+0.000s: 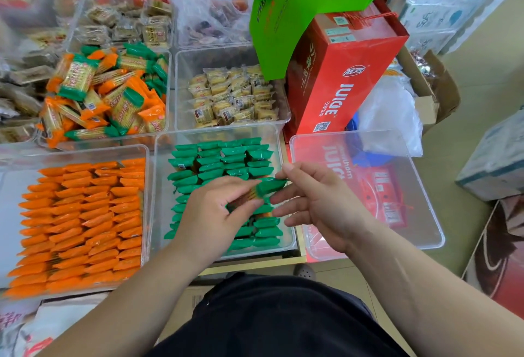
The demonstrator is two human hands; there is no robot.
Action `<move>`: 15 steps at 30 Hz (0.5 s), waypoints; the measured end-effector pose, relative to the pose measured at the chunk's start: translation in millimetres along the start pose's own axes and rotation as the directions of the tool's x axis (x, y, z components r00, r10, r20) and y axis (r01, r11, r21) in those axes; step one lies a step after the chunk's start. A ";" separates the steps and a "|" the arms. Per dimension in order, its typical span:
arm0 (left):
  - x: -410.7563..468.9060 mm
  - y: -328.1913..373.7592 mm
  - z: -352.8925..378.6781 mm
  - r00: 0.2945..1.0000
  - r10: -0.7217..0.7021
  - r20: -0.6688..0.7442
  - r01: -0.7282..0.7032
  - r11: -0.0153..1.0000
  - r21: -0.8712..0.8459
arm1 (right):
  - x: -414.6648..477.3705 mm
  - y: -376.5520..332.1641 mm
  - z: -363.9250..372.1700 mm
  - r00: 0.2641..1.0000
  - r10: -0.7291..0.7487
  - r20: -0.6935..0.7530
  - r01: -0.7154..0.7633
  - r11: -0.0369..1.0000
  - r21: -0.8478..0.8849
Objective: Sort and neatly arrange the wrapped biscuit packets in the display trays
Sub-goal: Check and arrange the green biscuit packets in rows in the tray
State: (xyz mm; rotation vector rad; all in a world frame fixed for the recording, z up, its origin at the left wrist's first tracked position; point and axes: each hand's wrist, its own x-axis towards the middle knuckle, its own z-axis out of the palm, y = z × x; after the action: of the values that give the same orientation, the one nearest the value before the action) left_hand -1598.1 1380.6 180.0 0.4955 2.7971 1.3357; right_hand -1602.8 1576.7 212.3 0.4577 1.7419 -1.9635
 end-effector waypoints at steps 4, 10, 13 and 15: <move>11.2 -2.8 17.1 0.980 0.199 -0.007 -0.194 0.963 0.189 | 5.6 6.1 -3.2 0.993 -0.025 -0.119 0.023 1.000 -0.018; 26.6 -31.2 39.0 0.950 0.274 0.153 -0.297 0.941 0.162 | 23.0 26.6 -21.7 0.966 0.033 -0.255 -0.052 0.997 -0.065; 26.0 -58.7 45.6 0.993 0.080 0.089 -0.094 0.982 0.166 | 29.2 41.9 -33.3 0.942 -0.047 -0.333 -0.043 0.965 -0.258; 25.2 -79.1 51.8 0.992 -0.038 0.121 -0.001 0.952 0.305 | 31.0 48.9 -40.9 0.929 -0.130 -0.347 -0.031 0.906 -0.422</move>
State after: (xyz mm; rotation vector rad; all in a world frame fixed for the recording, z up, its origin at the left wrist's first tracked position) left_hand -1637.2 1380.5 90.3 0.5346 2.9027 0.8355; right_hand -1604.2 1609.2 149.4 0.6596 2.3630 -1.5280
